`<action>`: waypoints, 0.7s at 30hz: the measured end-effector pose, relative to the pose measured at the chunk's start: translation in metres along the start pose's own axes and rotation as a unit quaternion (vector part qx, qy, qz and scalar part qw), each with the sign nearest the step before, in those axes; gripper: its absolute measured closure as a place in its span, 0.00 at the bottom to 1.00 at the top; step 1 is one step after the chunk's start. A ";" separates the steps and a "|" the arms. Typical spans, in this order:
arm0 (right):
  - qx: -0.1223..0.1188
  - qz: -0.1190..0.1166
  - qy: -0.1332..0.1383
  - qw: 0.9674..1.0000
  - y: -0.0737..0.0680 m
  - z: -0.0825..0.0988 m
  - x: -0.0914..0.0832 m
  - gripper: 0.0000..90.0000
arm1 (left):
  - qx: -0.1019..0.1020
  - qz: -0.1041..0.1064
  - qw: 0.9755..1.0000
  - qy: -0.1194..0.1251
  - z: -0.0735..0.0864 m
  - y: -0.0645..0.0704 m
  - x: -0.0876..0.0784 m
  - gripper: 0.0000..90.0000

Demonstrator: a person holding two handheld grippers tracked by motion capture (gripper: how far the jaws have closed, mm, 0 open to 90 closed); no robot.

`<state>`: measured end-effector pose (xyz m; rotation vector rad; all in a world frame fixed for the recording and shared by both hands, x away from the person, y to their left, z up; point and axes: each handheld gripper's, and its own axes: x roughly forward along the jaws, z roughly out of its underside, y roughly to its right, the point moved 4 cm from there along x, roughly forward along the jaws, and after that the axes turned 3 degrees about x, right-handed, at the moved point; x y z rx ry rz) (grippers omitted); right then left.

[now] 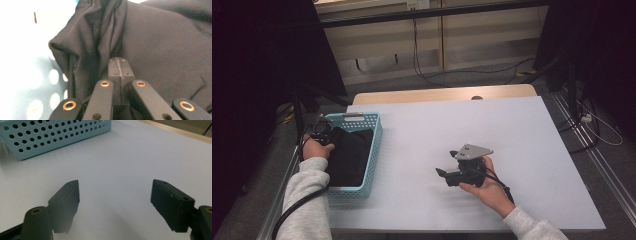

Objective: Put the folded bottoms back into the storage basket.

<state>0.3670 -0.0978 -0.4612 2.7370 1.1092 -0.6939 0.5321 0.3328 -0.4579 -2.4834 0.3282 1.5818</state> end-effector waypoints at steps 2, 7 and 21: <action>0.000 0.000 0.000 1.000 0.000 -0.001 -0.001 0.25 | 0.000 0.004 1.000 0.007 -0.004 0.005 -0.002 1.00; 0.002 -0.001 0.003 1.000 0.000 -0.002 -0.002 0.25 | 0.013 0.018 0.999 0.031 -0.015 0.018 -0.008 1.00; 0.004 0.002 0.002 1.000 0.002 0.000 -0.002 0.25 | 0.038 0.056 0.997 0.049 -0.028 0.048 0.015 1.00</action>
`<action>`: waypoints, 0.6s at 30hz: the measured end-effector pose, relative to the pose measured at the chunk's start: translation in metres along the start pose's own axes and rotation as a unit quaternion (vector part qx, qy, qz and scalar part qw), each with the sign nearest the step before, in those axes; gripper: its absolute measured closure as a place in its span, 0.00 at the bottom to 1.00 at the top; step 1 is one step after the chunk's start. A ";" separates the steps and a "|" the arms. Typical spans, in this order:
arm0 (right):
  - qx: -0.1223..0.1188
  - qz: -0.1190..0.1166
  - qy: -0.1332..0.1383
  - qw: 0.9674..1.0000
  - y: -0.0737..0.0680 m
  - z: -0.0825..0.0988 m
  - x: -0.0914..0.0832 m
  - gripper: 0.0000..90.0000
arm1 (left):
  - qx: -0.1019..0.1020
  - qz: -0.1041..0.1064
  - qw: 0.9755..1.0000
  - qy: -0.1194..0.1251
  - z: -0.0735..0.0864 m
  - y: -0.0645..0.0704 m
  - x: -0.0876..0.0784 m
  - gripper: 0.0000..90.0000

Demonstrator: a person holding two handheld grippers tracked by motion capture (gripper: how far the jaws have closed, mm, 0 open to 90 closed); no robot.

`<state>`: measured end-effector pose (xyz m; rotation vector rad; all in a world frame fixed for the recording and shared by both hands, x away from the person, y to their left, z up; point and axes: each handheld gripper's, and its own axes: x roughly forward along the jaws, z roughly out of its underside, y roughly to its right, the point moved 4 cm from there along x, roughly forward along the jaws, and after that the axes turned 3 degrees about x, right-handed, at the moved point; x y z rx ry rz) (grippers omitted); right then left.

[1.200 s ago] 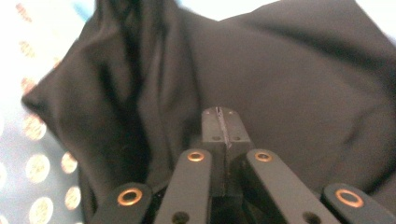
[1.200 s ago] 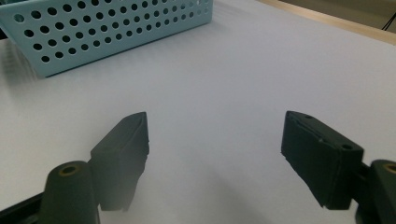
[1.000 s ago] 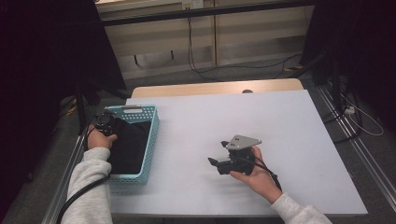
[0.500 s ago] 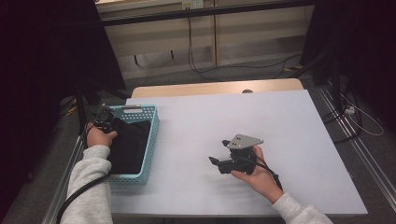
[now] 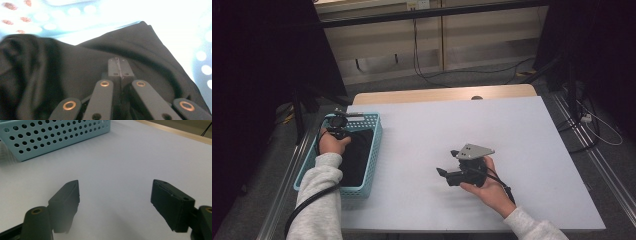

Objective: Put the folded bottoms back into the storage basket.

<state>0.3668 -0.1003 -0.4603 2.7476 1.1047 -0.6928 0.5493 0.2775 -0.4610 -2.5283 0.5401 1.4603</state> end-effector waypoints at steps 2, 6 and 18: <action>0.000 0.000 0.000 1.000 0.000 0.000 0.000 0.25 | -0.003 0.001 1.000 0.001 0.000 0.000 0.003 1.00; 0.000 -0.001 -0.001 1.000 0.000 0.000 0.000 0.25 | -0.012 0.026 1.000 0.006 -0.001 0.004 0.007 1.00; 0.000 -0.001 -0.006 1.000 0.001 0.002 0.001 0.25 | 0.025 0.048 0.998 0.021 -0.013 0.025 0.013 1.00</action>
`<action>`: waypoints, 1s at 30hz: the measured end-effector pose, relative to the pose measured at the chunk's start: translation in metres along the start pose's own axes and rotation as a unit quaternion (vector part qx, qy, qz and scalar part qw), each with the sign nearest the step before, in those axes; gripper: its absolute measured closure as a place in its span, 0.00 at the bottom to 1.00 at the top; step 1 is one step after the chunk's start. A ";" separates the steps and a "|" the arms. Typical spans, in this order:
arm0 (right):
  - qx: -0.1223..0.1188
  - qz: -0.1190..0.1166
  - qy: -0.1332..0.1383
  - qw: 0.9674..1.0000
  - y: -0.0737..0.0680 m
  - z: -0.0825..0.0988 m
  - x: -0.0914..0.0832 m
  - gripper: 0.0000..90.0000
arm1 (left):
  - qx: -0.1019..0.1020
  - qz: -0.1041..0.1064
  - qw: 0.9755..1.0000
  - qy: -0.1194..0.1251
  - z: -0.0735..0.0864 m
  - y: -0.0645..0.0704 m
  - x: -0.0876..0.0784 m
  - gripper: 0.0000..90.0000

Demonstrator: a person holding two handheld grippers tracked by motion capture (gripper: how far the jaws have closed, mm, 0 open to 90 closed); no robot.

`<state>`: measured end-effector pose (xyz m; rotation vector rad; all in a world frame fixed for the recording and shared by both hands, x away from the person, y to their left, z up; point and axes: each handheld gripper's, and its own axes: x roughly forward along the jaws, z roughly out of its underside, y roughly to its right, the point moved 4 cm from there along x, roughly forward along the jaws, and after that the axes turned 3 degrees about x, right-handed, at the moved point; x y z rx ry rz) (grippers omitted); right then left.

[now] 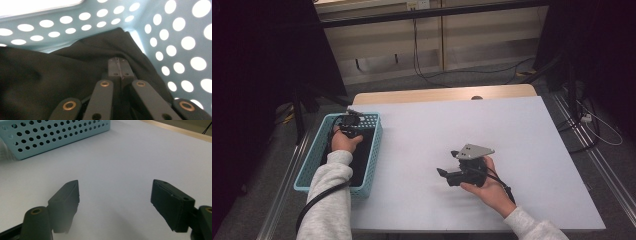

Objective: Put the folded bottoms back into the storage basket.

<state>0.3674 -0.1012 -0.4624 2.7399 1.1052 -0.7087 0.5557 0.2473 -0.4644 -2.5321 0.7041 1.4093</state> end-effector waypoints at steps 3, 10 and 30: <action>-0.001 0.000 0.004 1.000 0.000 -0.001 -0.001 0.25 | 0.000 -0.008 1.000 0.005 0.002 -0.005 -0.010 1.00; -0.004 0.000 0.007 1.000 -0.001 -0.002 -0.003 0.25 | -0.017 -0.046 0.999 -0.001 0.016 -0.031 -0.041 1.00; -0.001 0.011 0.005 1.000 0.006 0.002 -0.013 0.25 | -0.035 -0.097 0.995 -0.017 0.040 -0.054 -0.050 0.93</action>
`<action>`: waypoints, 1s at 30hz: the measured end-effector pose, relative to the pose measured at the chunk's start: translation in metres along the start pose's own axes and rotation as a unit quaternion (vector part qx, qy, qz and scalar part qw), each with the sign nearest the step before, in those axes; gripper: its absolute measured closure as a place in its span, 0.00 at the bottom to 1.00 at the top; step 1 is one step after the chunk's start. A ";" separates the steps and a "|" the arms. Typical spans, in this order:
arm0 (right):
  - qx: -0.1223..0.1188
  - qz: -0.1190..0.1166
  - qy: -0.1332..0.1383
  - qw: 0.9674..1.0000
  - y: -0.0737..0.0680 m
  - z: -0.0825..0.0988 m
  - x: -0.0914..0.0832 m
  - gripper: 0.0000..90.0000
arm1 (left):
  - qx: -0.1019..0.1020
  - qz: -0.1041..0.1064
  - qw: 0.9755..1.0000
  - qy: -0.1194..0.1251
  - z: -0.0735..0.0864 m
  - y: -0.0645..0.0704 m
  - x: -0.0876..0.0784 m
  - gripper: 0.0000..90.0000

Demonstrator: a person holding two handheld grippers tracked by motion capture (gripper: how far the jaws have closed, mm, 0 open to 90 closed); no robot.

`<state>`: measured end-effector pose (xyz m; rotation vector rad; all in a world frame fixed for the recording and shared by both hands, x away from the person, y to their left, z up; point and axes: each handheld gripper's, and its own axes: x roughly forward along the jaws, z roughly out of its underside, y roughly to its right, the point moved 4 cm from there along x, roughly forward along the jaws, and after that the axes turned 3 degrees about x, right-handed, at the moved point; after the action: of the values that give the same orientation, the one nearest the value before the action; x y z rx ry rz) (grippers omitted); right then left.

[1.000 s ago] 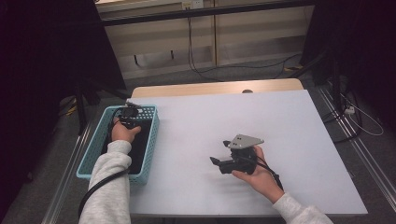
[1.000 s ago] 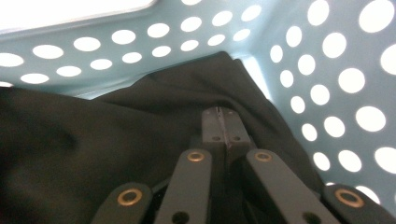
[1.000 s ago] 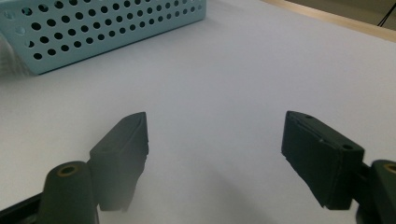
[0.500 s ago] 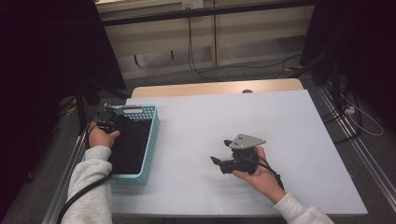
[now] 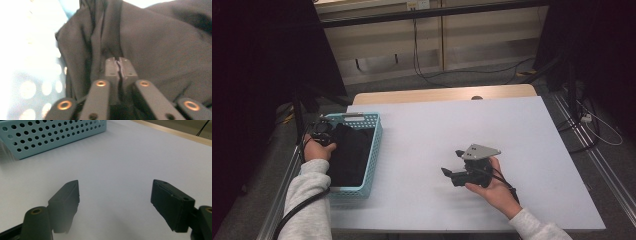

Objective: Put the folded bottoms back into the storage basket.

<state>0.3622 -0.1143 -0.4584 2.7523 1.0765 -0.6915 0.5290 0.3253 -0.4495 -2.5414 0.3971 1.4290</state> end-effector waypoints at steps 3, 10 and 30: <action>0.004 0.004 -0.001 1.000 0.004 0.002 -0.004 0.25 | -0.003 0.016 1.000 0.008 -0.004 0.005 -0.006 0.88; 0.009 0.011 0.001 1.000 0.012 0.006 -0.016 0.25 | 0.005 0.042 0.999 0.014 -0.014 0.023 -0.022 0.71; 0.041 0.028 0.002 0.999 0.038 0.026 -0.052 0.25 | 0.063 0.138 0.988 0.041 -0.045 0.109 -0.050 0.41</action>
<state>0.3437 -0.1816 -0.4609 2.8425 0.9884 -0.7389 0.5045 0.2152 -0.3883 -2.5245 0.8546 1.3376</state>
